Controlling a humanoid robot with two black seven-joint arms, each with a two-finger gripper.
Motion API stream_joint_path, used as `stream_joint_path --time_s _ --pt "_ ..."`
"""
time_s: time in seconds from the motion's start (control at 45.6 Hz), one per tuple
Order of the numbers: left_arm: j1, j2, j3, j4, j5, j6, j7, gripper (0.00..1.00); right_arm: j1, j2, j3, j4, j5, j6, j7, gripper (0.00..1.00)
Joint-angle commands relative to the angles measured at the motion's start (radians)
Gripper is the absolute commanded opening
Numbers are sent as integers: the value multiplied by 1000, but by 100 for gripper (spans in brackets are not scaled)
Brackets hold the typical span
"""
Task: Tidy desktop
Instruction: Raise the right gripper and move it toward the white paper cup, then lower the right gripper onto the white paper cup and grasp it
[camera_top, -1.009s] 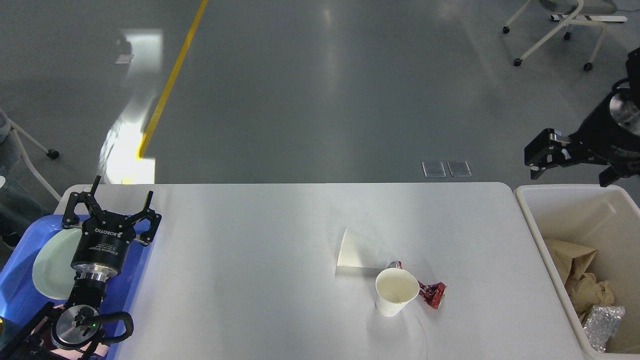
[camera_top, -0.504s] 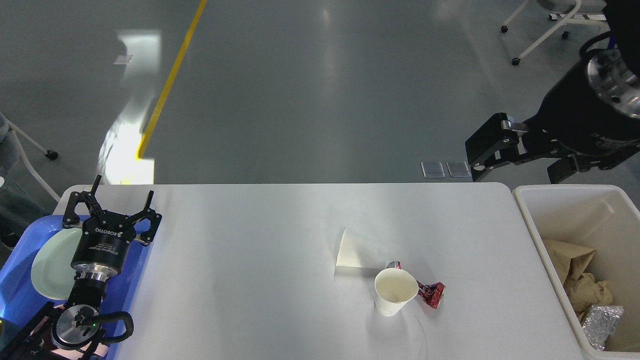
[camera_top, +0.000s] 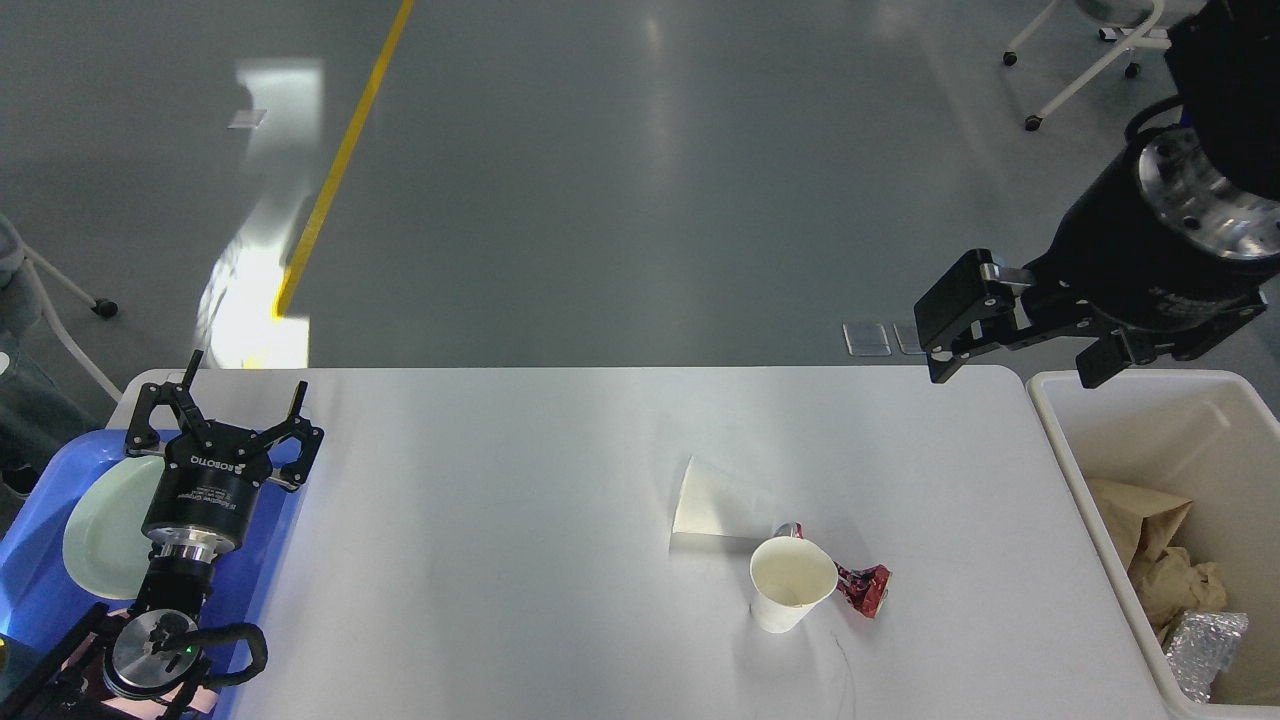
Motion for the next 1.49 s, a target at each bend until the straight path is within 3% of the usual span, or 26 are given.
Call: stream_joint_path --time_s 0.0,0.636,1.162,1.469 --pt "0 2 0 0 0 0 0 97 -51 3 42 -3 4 -15 -1 100" --pt "0 0 0 0 0 1 0 97 -495 95 172 -47 -9 -345 -9 100" --pt "0 0 0 0 0 0 0 97 -1011 261 219 -330 -5 -592 -9 100" --pt "0 2 0 0 0 0 0 97 -1140 291 220 -428 3 -667 -9 96"
